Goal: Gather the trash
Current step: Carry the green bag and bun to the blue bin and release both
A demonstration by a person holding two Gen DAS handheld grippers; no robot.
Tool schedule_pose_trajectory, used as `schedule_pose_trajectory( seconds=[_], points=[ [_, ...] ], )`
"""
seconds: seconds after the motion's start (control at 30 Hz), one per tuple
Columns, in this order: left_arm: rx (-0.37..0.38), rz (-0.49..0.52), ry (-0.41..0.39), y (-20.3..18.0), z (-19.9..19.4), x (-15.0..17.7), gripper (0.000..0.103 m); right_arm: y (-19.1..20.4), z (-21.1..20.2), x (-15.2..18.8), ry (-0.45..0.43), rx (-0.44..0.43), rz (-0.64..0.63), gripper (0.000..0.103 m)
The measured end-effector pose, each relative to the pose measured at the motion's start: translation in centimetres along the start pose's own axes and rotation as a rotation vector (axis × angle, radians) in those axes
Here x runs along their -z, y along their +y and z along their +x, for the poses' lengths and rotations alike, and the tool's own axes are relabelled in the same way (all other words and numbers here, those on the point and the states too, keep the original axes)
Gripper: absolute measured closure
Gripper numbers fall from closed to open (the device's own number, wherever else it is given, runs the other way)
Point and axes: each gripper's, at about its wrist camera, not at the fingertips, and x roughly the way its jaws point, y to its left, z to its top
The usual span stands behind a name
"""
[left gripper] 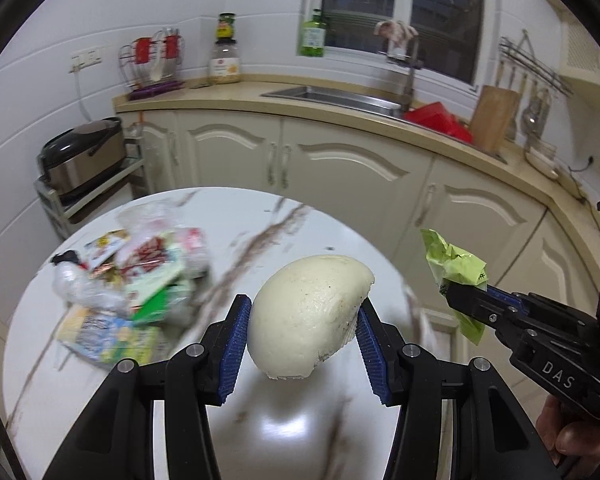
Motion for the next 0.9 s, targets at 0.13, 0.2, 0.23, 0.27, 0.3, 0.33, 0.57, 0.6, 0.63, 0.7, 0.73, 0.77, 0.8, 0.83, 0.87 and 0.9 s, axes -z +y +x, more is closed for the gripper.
schedule_pose_trajectory(
  seconds=[0.13,0.2,0.23,0.27,0.3,0.33,0.57,0.6,0.63,0.7,0.73,0.77,0.8,0.83,0.87,0.9],
  points=[
    [0.068,0.038,0.016,-4.1,2.3,-0.8,0.055,-3.0,-2.7,0.2,-0.028,0.038,0.031,0.091],
    [0.109,0.068,0.034,-6.5,3.8,-1.2,0.055,-4.9,-4.1,0.4,-0.040,0.069,0.051,0.091],
    [0.124,0.079,0.044,-7.3,4.8,-1.3,0.055,-6.0,-4.7,0.6,-0.045,0.090,0.061,0.091],
    [0.142,0.092,0.058,-8.3,5.9,-1.4,0.055,-6.9,-5.2,0.7,-0.047,0.105,0.072,0.091],
    [0.163,0.110,0.075,-9.7,7.1,-1.5,0.055,-8.3,-5.6,0.9,-0.045,0.123,0.089,0.091],
    [0.175,0.124,0.092,-10.6,8.3,-1.5,0.055,-9.4,-5.9,1.2,-0.041,0.139,0.106,0.091],
    [0.204,0.207,0.228,-15.7,18.2,-2.2,0.055,-17.9,-3.9,4.8,0.050,0.215,0.238,0.091],
    [0.201,0.217,0.245,-16.3,19.4,-2.2,0.055,-19.4,-3.3,5.5,0.065,0.217,0.262,0.091],
    [0.195,0.225,0.263,-17.0,20.7,-2.1,0.055,-20.4,-2.6,6.1,0.081,0.221,0.282,0.091],
    [0.184,0.245,0.323,-18.5,23.9,-1.8,0.055,-22.8,-1.1,7.7,0.115,0.220,0.332,0.091],
    [0.173,0.252,0.354,-19.0,25.7,-1.6,0.055,-23.8,-0.3,8.4,0.130,0.215,0.354,0.091],
    [0.169,0.253,0.366,-19.7,26.4,-1.4,0.055,-25.0,0.6,9.2,0.149,0.211,0.378,0.091],
    [0.161,0.260,0.391,-20.2,28.0,-1.3,0.055,-26.2,1.5,10.0,0.171,0.208,0.403,0.091],
    [0.158,0.264,0.415,-20.6,29.6,-1.3,0.055,-27.3,2.5,10.8,0.192,0.203,0.428,0.091],
    [0.156,0.267,0.430,-21.1,30.5,-1.3,0.054,-28.3,3.4,11.6,0.211,0.199,0.456,0.091],
    [0.150,0.271,0.453,-21.6,31.9,-1.4,0.054,-29.0,4.0,12.4,0.224,0.193,0.480,0.091]
  ],
)
